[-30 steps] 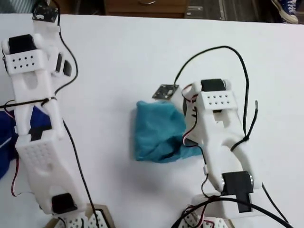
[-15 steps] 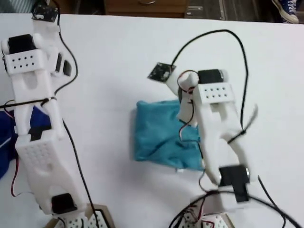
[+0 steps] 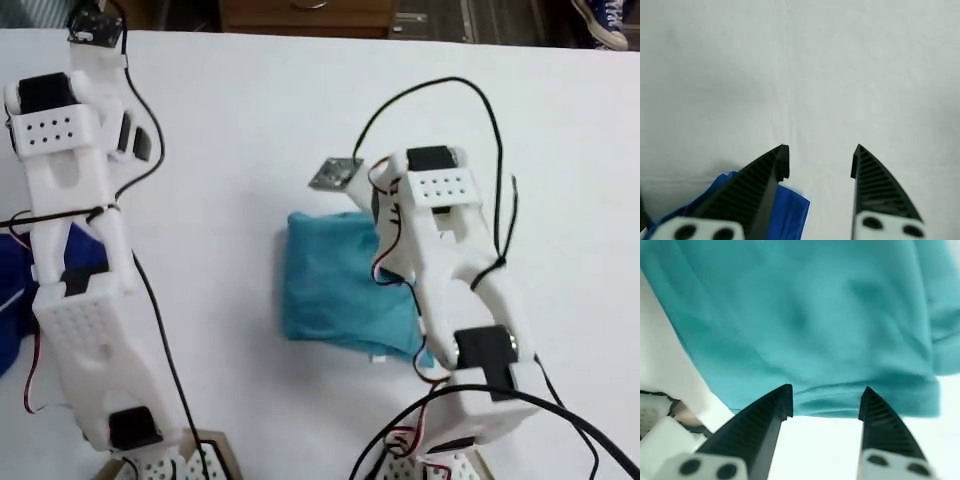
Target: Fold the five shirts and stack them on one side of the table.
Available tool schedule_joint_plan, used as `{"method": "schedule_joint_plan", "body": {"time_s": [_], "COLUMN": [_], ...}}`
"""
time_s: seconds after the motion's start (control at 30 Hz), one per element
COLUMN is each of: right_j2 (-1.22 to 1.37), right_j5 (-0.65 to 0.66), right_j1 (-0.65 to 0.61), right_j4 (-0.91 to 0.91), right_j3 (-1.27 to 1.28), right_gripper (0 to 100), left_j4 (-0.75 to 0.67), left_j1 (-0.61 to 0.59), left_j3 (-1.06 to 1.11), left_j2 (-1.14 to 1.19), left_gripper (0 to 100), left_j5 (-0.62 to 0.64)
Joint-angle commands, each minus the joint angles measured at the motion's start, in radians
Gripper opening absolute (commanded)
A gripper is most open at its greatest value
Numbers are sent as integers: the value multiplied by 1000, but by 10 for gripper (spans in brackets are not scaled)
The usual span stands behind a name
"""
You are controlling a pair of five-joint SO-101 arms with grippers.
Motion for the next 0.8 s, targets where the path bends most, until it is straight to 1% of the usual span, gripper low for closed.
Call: {"method": "schedule_joint_plan", "body": {"time_s": [0.0,0.13,0.33,0.53,0.63,0.73,0.77], "right_j2": [-70,-51,51,119,125,124,125], "right_j5": [9,9,8,8,6,-51,-64], "right_j1": [56,101,130,125,130,130,130], "right_j4": [-68,-162,-260,-274,-271,-269,-269], "right_j3": [-51,-46,-52,-58,-101,-161,-181], "right_gripper": [226,226,227,220,139,28,12], "left_j4": [0,0,0,0,0,0,0], "left_j1": [8,8,8,8,8,9,9], "left_j3": [-47,-47,-47,-47,-47,-47,-47], "left_j2": [-8,-8,-8,-8,-8,-6,-6], "left_gripper": [227,227,227,227,227,227,227], "left_j5": [-5,-5,-5,-5,-5,-5,-5]}}
